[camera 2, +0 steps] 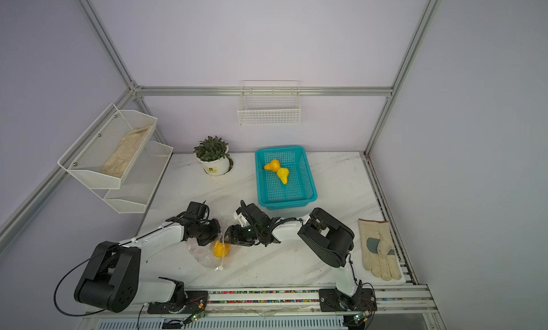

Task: Open the zip-top bag and take out the pear
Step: Pick up the pear from the zipper food storage bag.

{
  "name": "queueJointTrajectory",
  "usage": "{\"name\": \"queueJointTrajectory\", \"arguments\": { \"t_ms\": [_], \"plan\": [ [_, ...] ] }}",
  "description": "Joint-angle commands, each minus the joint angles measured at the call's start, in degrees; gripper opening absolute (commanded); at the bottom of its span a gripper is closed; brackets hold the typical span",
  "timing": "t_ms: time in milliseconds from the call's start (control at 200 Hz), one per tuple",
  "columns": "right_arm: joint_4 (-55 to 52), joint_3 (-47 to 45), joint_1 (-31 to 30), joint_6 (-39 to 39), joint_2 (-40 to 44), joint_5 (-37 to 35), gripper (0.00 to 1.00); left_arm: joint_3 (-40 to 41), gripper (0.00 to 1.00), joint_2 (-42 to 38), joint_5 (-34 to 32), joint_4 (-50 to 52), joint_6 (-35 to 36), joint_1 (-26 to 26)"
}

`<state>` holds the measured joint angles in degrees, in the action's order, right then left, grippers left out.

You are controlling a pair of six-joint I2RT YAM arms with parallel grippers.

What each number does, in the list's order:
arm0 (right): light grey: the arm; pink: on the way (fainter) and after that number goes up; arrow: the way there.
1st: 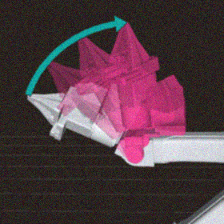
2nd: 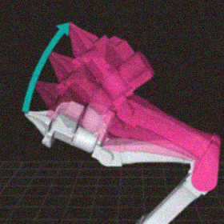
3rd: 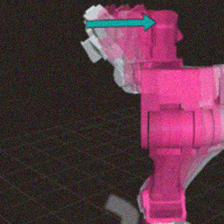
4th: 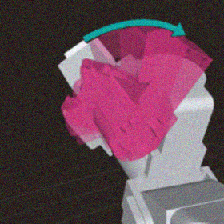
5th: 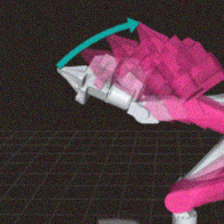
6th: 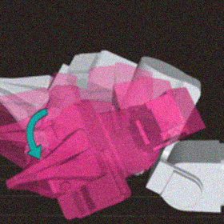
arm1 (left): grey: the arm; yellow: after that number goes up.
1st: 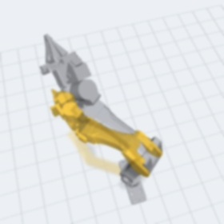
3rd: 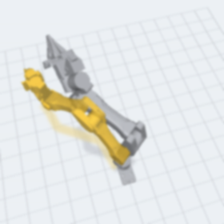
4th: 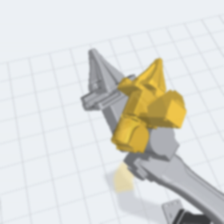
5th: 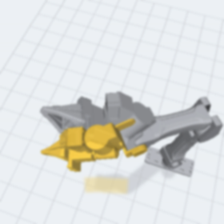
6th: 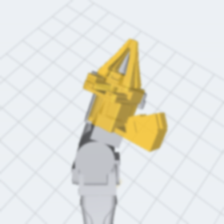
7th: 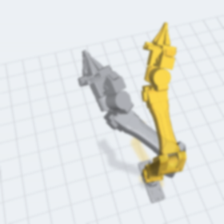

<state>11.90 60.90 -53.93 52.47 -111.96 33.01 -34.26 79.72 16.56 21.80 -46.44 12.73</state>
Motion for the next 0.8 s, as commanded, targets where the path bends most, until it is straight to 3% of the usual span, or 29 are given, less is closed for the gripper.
{"name": "queueJointTrajectory", "arguments": {
  "t_ms": [0,135,390,545,795],
  "plan": [
    [-7.06,3.04,-1.77,-6.51,2.26,1.07,0.76,0.42,0.00,4.38,-0.38,-3.27,-1.88,1.27],
    [-17.76,5.50,-5.74,-21.81,2.89,-11.60,0.83,-0.04,0.00,6.98,0.49,-4.90,-1.52,1.55],
    [-11.86,-1.43,-7.35,-38.91,8.55,-23.60,0.85,-1.11,0.00,10.25,2.43,-5.27,0.97,1.60],
    [-10.32,-4.50,-7.46,-48.14,13.47,-25.58,0.83,-1.40,0.00,11.10,2.68,-5.16,1.78,1.59],
    [-8.98,-2.27,-8.51,-69.24,9.52,-21.03,0.71,-1.88,0.00,11.85,3.83,-4.97,2.84,1.60]
  ]
}}
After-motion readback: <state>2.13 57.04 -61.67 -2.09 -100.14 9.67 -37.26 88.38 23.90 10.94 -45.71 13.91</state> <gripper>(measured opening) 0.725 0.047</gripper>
